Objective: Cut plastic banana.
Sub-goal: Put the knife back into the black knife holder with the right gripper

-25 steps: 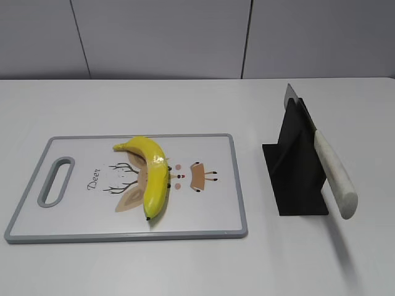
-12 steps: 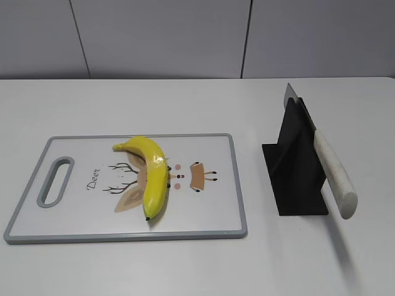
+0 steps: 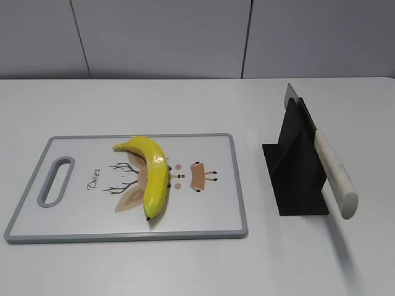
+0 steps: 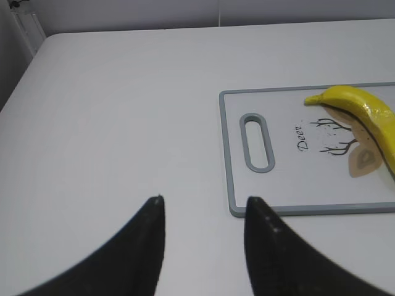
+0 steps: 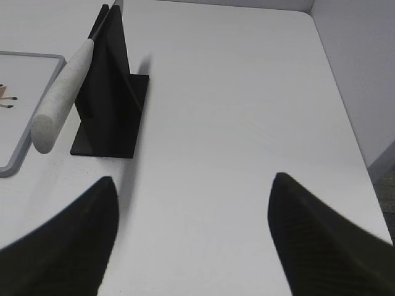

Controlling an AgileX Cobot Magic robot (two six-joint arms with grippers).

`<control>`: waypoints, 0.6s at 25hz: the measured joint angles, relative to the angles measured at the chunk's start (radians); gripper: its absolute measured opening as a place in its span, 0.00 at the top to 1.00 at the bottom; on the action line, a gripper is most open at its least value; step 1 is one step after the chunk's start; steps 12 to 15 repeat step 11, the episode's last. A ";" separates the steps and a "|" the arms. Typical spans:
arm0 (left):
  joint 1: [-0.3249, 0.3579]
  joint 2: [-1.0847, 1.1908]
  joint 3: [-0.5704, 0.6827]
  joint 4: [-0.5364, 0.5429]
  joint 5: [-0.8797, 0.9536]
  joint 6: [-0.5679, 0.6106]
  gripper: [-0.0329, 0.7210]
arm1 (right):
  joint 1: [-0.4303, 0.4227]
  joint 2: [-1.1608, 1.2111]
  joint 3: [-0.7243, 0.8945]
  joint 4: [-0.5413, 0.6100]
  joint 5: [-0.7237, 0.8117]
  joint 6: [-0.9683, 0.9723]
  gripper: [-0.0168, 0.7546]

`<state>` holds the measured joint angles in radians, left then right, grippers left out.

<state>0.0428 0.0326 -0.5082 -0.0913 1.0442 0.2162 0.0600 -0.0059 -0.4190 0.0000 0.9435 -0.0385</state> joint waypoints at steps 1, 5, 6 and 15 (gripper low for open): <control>0.000 0.000 0.000 0.000 0.000 0.000 0.41 | -0.005 0.000 0.000 0.000 0.000 0.000 0.24; 0.000 0.000 0.000 0.000 0.000 0.000 0.41 | -0.006 0.000 0.000 0.000 0.000 0.000 0.24; 0.000 0.000 0.000 0.000 0.000 0.000 0.41 | -0.006 0.000 0.000 0.000 0.000 0.000 0.24; 0.000 0.000 0.000 0.000 0.000 0.000 0.41 | -0.006 0.000 0.000 0.000 0.000 0.000 0.24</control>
